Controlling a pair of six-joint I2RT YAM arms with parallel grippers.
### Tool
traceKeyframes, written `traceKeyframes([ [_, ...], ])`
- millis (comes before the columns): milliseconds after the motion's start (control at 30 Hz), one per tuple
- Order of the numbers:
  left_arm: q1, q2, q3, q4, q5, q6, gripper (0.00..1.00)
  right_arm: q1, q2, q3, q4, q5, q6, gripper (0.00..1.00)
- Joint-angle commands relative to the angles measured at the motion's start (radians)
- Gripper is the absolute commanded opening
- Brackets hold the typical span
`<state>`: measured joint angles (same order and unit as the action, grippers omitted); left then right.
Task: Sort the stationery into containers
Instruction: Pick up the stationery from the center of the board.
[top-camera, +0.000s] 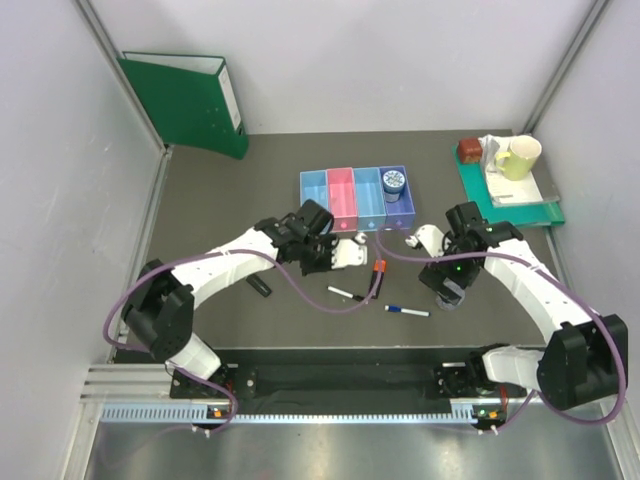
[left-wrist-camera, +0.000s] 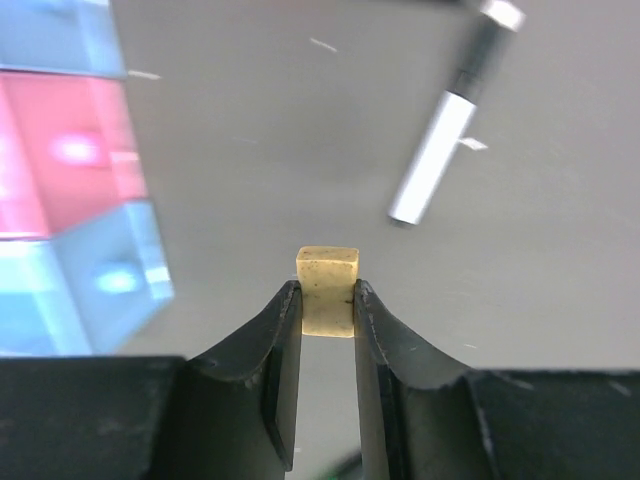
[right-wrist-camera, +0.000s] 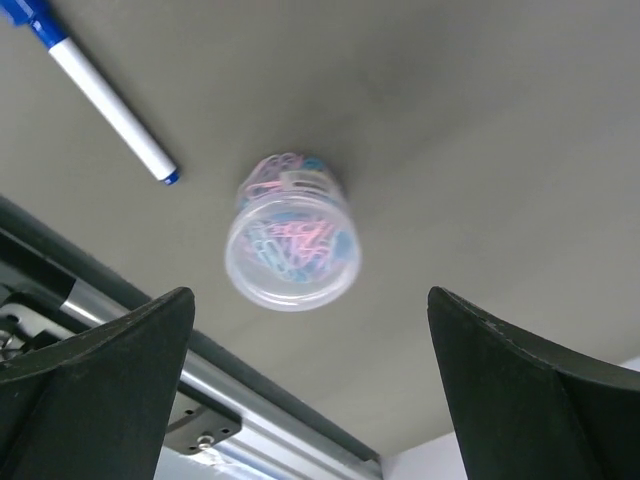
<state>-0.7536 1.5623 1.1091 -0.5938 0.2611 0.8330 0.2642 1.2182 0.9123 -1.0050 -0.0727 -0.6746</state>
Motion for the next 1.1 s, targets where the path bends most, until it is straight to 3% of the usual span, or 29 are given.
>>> traceKeyframes([
  [0,0.005,-0.024,0.107,0.014,-0.074,-0.058,0.01,-0.005,-0.026,-0.029,0.008,-0.045,-0.011,1.0],
  [200,0.02,0.074,0.256,0.089,-0.1,-0.057,0.0,-0.002,-0.019,-0.076,0.043,-0.058,-0.003,1.0],
  [433,0.023,0.298,0.524,0.133,-0.092,-0.072,0.0,-0.003,0.024,-0.087,0.078,-0.049,0.009,0.96],
  [633,0.03,0.416,0.659,0.199,-0.082,-0.094,0.0,-0.003,0.047,-0.108,0.109,-0.041,0.02,0.75],
  [767,0.03,0.473,0.719,0.226,-0.063,-0.107,0.0,-0.005,0.06,-0.107,0.115,-0.036,0.024,0.53],
  [1067,0.03,0.573,0.836,0.296,-0.016,-0.133,0.0,-0.003,0.037,-0.086,0.105,0.004,0.035,0.38],
])
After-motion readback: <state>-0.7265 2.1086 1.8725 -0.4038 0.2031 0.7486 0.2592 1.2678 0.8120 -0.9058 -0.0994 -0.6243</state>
